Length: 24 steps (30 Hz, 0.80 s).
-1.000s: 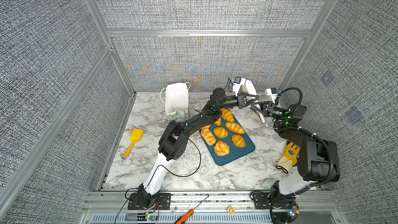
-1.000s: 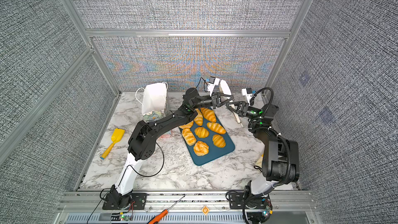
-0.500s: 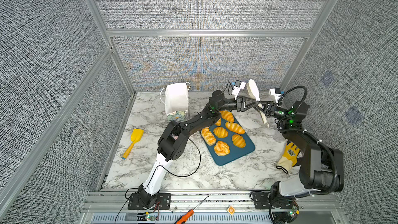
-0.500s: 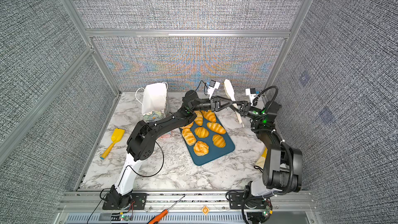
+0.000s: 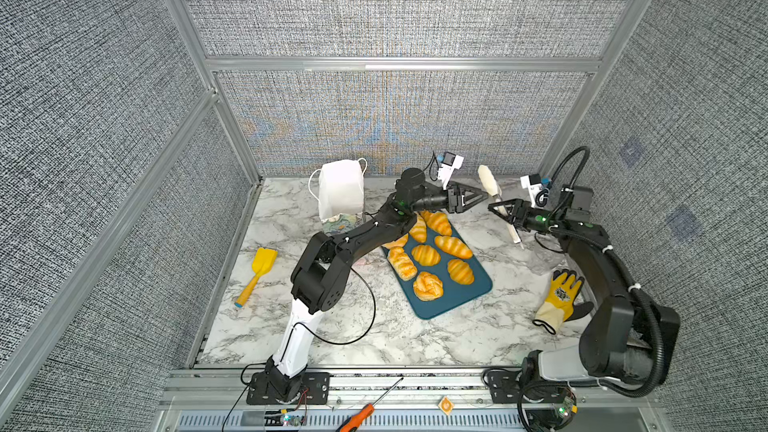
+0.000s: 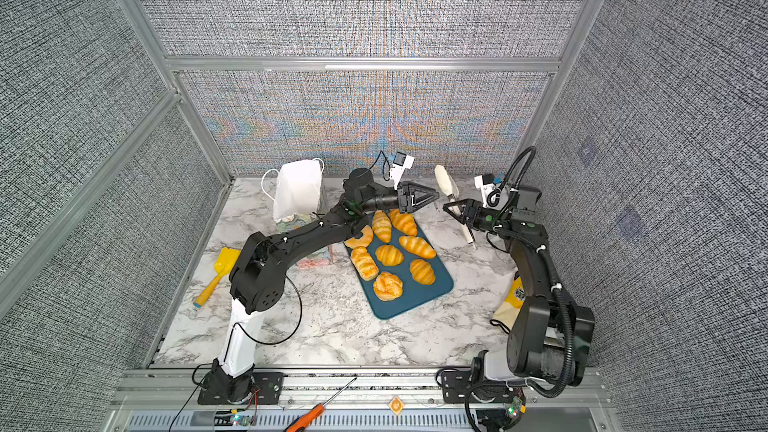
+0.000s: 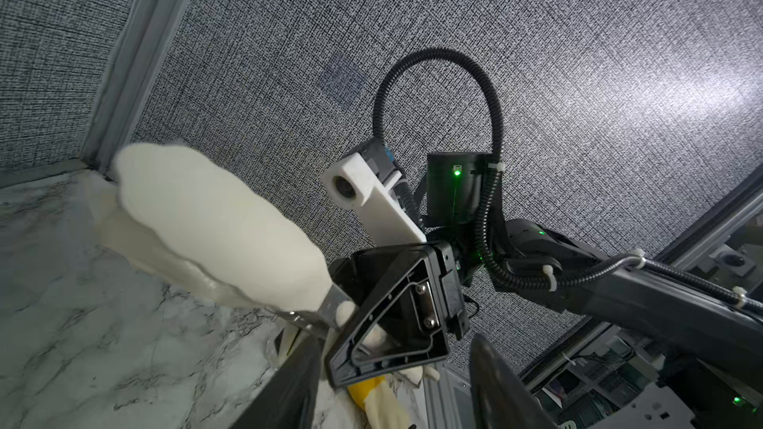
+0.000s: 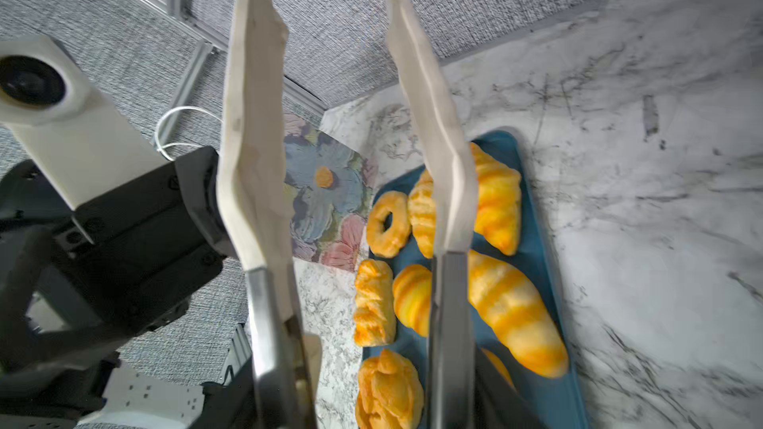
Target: Place the fake bread into the paper bag
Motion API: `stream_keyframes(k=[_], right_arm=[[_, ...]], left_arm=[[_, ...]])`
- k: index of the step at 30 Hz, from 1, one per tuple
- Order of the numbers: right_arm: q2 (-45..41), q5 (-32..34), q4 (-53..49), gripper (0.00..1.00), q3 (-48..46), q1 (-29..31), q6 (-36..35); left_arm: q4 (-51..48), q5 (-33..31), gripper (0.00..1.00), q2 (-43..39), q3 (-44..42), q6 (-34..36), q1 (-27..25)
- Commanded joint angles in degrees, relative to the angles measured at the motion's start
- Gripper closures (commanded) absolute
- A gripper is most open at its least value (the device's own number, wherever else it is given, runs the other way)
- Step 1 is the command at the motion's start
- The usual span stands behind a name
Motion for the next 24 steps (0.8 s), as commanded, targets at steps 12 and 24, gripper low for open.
stream_keyframes(k=[12, 24], right_arm=[[-1.9, 26.4, -22.6, 0.43, 2.1, 6.5, -15.7], [-8.9, 40.5, -29.8, 0.42, -2.5, 16.6, -14.2]], left_arm=[[-14.9, -8.0, 0.33, -4.7, -2.0, 10.8, 0.4], [-17.1, -15.7, 0.27, -14.3, -14.2, 13.8, -0.1]])
